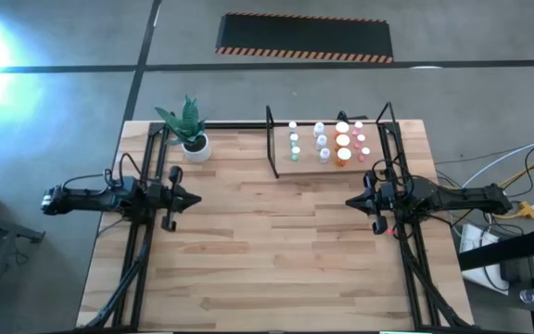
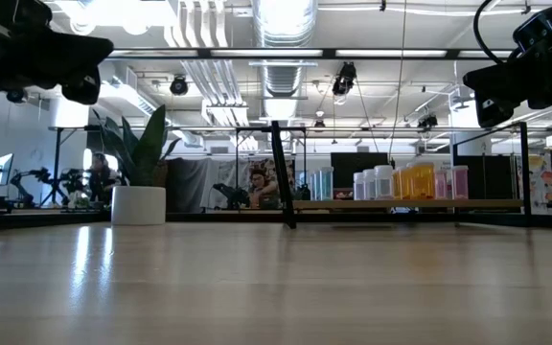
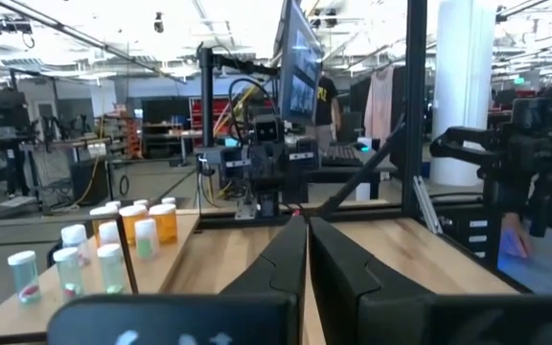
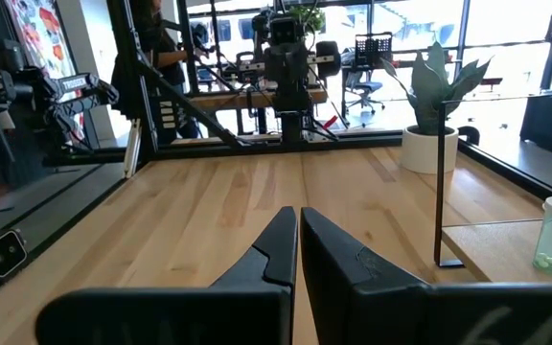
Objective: Pick and place medicine bottles onto shelf by color
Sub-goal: Return to Home Position
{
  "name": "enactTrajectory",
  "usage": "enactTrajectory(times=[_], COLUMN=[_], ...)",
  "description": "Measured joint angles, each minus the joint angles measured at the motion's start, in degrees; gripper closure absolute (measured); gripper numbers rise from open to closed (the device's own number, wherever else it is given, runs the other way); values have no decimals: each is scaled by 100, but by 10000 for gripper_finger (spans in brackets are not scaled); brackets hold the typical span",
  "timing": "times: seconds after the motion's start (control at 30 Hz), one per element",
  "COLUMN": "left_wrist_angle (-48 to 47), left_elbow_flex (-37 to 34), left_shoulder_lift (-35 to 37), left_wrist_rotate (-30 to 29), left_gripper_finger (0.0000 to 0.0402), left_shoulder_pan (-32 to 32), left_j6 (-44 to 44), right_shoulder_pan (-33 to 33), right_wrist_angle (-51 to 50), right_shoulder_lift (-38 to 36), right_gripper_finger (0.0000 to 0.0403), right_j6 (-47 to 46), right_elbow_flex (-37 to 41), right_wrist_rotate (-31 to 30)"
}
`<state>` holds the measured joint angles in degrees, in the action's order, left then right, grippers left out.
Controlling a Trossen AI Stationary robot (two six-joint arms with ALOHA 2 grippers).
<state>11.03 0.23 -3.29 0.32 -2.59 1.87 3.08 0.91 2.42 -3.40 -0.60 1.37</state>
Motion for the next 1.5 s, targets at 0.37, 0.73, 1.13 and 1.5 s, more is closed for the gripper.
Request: enactTrajectory(times=[0.37,0.73,1.13,1.5], left_wrist_angle=[0,2,4,5], left_elbow_flex=[0,1,2,1], left_shoulder_lift=[-96,-102,-107,-118], left_wrist_rotate=[-2,-7,-11,-11], left_gripper_finger=[402,402,402,402], left_shoulder_pan=[0,0,0,0], left_j6=[0,2,2,2], right_shoulder_pan=[0,0,0,1], right_wrist_angle=[-4,-4,-7,-9], right_shoulder_lift=[0,0,0,0], right_gripper_finger=[394,394,394,394], right_j6=[0,0,0,0], right_elbow_flex=[0,0,0,0], right_wrist_rotate=[0,2,2,2])
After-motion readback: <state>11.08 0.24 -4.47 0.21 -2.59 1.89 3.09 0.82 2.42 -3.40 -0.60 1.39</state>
